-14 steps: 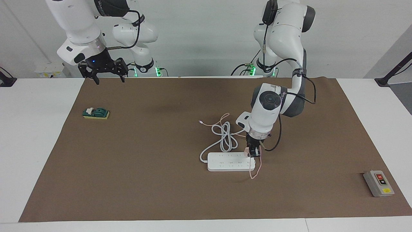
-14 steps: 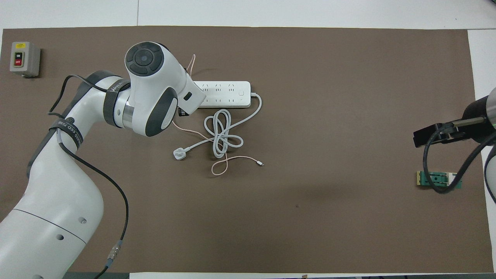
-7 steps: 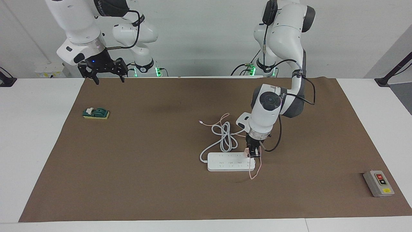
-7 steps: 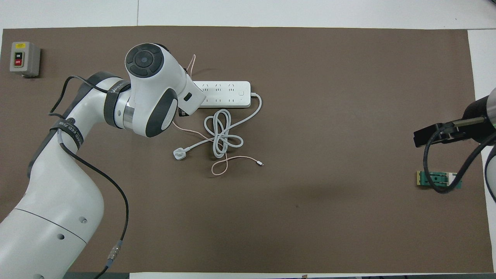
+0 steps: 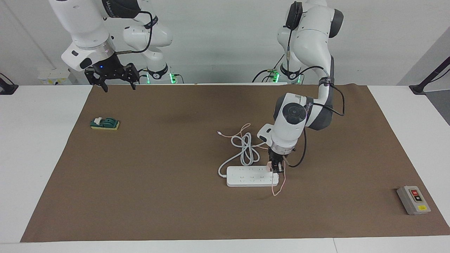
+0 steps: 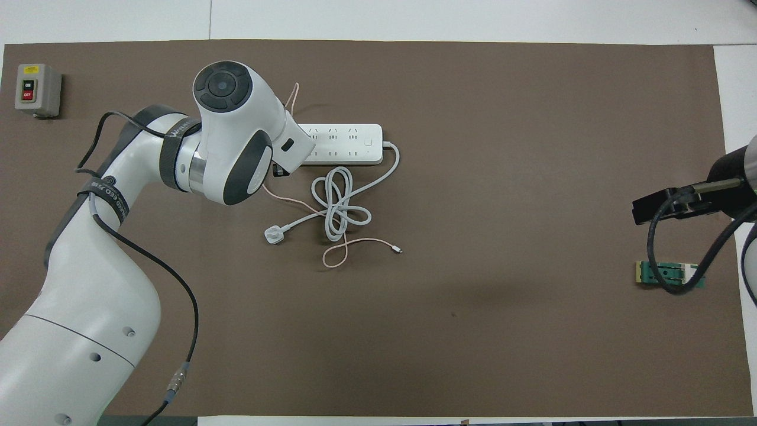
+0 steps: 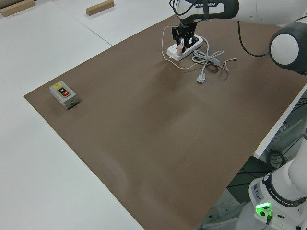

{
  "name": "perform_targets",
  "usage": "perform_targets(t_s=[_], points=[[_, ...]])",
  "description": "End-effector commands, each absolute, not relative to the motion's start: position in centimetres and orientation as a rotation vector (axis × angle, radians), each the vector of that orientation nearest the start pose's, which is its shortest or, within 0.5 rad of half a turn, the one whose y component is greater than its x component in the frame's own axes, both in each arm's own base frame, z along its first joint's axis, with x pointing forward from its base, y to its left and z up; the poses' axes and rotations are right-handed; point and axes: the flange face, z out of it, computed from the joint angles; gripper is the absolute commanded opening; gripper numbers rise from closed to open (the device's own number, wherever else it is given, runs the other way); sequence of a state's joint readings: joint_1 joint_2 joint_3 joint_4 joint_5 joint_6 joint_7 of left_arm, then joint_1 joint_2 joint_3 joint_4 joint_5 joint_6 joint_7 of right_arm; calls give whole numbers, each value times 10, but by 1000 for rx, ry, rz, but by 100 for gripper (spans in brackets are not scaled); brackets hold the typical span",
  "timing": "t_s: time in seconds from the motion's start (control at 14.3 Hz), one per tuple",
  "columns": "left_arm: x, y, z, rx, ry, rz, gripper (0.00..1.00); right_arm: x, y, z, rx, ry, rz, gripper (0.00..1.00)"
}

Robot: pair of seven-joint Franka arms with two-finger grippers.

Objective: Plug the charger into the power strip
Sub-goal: 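Push the charger prongs into the strip's end socket with the left gripper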

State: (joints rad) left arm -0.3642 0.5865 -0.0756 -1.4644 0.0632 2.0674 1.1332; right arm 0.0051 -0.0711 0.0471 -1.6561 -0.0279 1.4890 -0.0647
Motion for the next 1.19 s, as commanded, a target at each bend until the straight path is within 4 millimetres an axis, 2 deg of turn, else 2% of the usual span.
perform_targets(t_s=[0.0, 0.14, 0.28, 0.7, 0.91, 1.12], points=[[646, -325, 314, -2191, 2288, 16, 0, 517, 23, 620, -3169, -165, 151, 100], [649, -322, 313, -2186, 2282, -23, 0, 517, 23, 619, -3169, -163, 154, 100], [646, -320, 301, -2175, 2294, -21, 0, 517, 24, 620, -3169, -165, 151, 100], [649, -314, 294, -2161, 2294, -103, 0, 517, 22, 620, -3169, -163, 151, 100], [652, -306, 285, -2213, 2285, -199, 2, 517, 23, 620, -3169, -165, 149, 100], [653, -306, 287, -2212, 2284, -215, 4, 517, 23, 620, -3167, -163, 151, 100]])
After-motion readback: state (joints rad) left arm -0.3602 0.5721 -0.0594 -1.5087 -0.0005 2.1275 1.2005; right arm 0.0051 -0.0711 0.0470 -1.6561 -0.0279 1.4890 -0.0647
